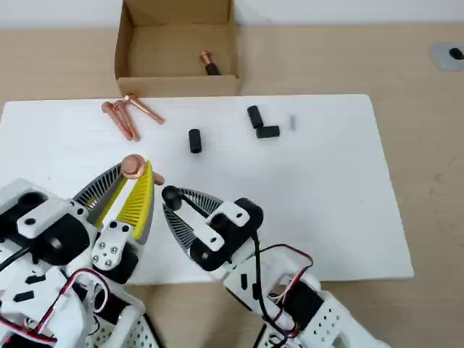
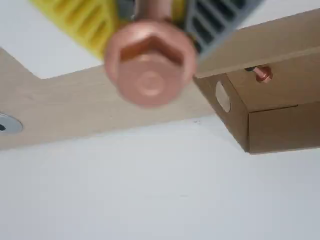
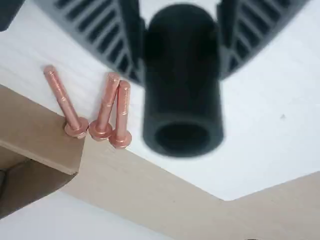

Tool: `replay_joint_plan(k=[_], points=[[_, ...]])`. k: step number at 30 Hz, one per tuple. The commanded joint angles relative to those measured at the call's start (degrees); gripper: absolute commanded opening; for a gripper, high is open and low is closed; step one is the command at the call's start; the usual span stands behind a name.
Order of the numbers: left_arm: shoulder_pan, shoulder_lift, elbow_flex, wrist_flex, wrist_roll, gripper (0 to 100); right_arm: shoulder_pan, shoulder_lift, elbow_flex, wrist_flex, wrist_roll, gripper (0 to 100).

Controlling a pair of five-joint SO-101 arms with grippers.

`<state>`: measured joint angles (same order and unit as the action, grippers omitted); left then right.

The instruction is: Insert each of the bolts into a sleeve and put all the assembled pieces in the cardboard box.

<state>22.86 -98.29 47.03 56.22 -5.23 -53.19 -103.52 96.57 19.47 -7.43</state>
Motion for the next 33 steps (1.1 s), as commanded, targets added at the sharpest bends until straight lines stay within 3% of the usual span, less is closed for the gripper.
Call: replay_joint_plan(k=[1,21,33], points=[[0.8,0.0,-3.1,0.2,0.3,1,-0.4,-8.8,0.0,-1.4,-0.2,0.9],[5.1,8.2,-11.6,10.6,1.2,0,-0.4,-8.8,0.0,0.6,-0.2,0.9],[5.3,8.2,-11.3,11.2,2.0,0,-0.4,-8.9,0.0,0.6,-0.2,0.9]])
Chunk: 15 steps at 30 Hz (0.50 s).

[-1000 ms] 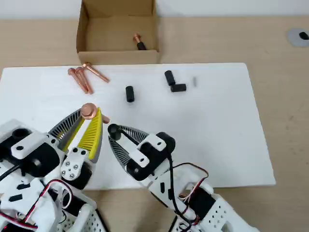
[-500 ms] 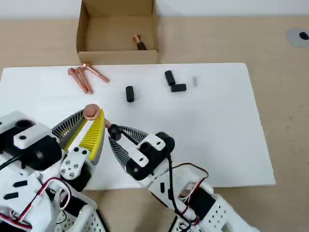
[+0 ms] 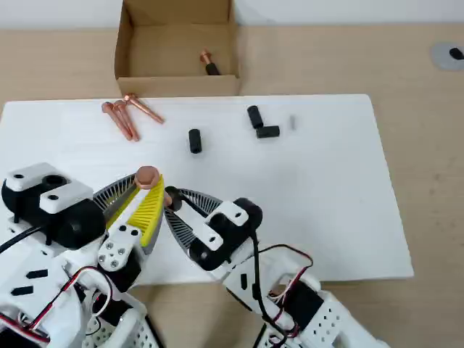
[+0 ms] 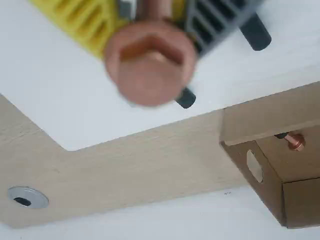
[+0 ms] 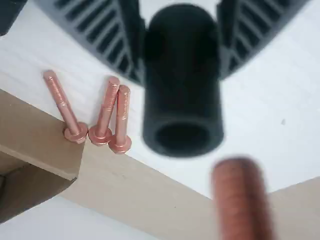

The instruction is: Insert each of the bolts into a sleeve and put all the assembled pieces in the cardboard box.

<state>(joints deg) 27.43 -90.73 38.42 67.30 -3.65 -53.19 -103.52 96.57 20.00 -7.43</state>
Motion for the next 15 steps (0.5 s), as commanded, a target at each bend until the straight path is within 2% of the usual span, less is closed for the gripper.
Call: replay_joint_plan(k=[1,15], points=[[0.7,0.7,-2.6,0.1,0.4,0,-0.4,-8.9,0.0,0.1,-0.2,0.9],[0.7,0.3,0.1,-0.3,0.4,0,-0.4,-9.2,0.0,0.1,-0.2,0.9]])
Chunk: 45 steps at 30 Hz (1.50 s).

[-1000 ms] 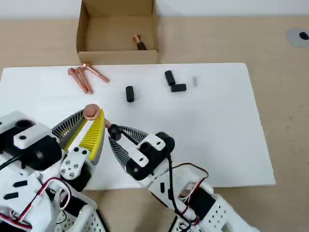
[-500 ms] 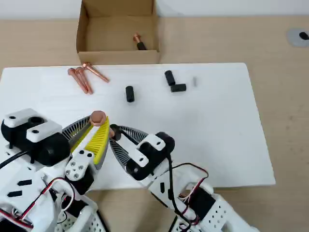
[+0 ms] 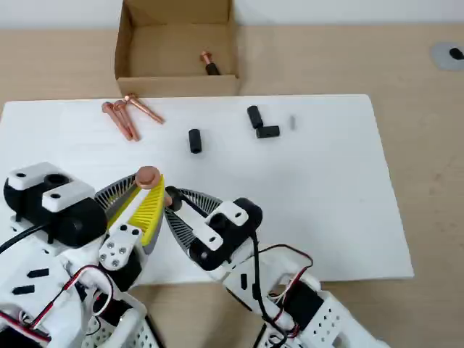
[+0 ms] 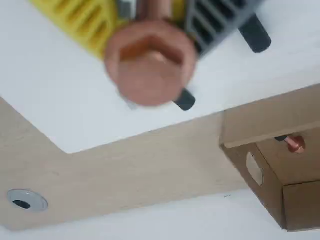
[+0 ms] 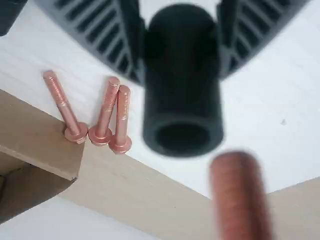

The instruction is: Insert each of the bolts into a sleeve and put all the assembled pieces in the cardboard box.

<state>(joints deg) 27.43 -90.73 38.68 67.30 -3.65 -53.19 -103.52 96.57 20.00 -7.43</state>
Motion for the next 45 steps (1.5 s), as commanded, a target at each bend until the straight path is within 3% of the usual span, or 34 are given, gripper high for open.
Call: replay_joint_plan(k=[1,39,45], points=[[0.7,0.3,-0.2,-0.2,0.4,0,-0.4,-9.2,0.0,0.1,-0.2,0.9],[0.1,0.1,4.0,-3.7,-1.0,0,-0.4,-9.3,0.0,0.1,-0.2,0.9],[-2.9,-8.7,10.6,-7.7,-4.2,0,-0.4,-9.3,0.0,0.0,-0.2,0.9]])
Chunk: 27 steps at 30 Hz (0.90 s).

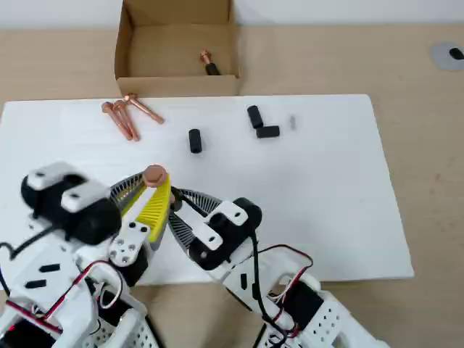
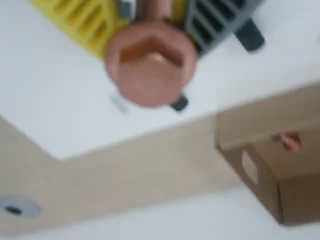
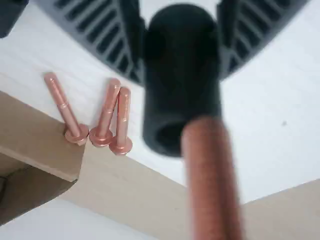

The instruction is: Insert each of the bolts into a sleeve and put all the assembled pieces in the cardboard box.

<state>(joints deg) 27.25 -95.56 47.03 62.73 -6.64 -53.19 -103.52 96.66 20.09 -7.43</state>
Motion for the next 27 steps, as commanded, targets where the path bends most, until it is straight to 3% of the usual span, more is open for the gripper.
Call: replay_joint_plan(k=[1,13,27], points=[[-3.4,-6.0,4.1,-4.3,-1.7,0,-0.4,-9.3,-0.1,-0.1,-0.2,0.9],[-4.7,-8.8,8.4,-6.7,-3.3,0,-0.4,-9.3,-0.1,-0.1,-0.2,0.9],[-4.7,-8.4,4.5,-7.5,1.8,1,-0.4,-8.9,-0.1,-0.1,-0.2,0.9]])
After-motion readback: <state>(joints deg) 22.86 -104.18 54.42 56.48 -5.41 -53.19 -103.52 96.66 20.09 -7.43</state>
